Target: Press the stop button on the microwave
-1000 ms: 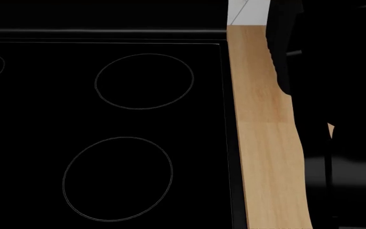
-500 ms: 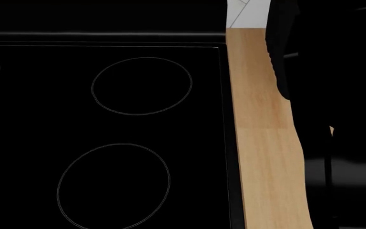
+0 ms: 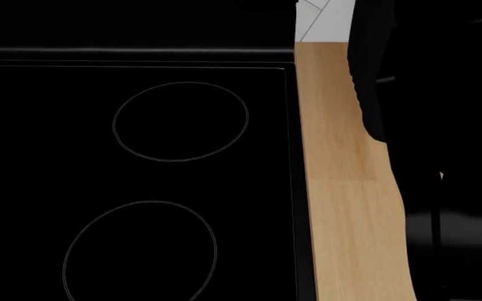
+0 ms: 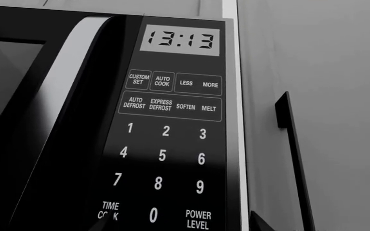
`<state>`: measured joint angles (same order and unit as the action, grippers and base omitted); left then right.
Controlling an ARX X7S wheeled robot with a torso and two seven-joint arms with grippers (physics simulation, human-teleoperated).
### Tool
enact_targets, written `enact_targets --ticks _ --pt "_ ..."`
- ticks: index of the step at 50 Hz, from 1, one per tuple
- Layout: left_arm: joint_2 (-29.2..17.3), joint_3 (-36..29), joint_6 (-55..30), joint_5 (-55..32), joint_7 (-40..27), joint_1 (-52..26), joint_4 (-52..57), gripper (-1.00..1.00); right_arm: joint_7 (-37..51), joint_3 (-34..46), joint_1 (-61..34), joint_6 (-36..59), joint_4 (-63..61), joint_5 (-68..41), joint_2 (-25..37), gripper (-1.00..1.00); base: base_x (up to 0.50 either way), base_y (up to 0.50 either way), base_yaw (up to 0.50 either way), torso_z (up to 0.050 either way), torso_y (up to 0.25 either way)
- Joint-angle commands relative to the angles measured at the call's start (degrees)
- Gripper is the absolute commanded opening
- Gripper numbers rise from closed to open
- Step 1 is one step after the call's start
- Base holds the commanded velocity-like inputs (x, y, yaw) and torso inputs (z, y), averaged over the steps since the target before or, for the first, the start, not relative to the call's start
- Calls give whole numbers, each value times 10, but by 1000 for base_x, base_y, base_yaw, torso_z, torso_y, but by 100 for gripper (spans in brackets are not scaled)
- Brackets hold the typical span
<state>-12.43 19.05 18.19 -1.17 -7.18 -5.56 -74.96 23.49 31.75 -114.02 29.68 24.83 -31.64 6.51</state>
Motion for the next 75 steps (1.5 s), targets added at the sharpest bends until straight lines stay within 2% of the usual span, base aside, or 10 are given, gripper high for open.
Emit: enact_targets --ticks 1,5,6,14,19,29,48,75 --pt "0 0 0 0 0 0 0 100 7 2 5 8 -7 -6 3 100 0 0 0 0 0" --pt "0 0 0 0 0 0 0 100 12 0 4 18 -15 -11 5 100 0 0 0 0 0" --pt "0 0 0 0 0 0 0 100 9 9 2 44 -21 -16 6 -100 0 0 0 0 0" --pt "0 0 0 0 0 0 0 100 33 -5 4 79 -88 -47 9 -100 0 0 0 0 0" --pt "0 0 0 0 0 0 0 100 35 -9 4 84 -97 -55 9 -100 0 0 0 0 0" --pt "0 0 0 0 0 0 0 100 108 -22 26 155 -109 -72 17 -100 0 0 0 0 0" --pt "0 0 0 0 0 0 0 100 159 -45 42 228 -157 -123 14 -100 0 0 0 0 0" --pt "0 0 0 0 0 0 0 100 158 -33 45 218 -135 -121 15 -100 0 0 0 0 0"
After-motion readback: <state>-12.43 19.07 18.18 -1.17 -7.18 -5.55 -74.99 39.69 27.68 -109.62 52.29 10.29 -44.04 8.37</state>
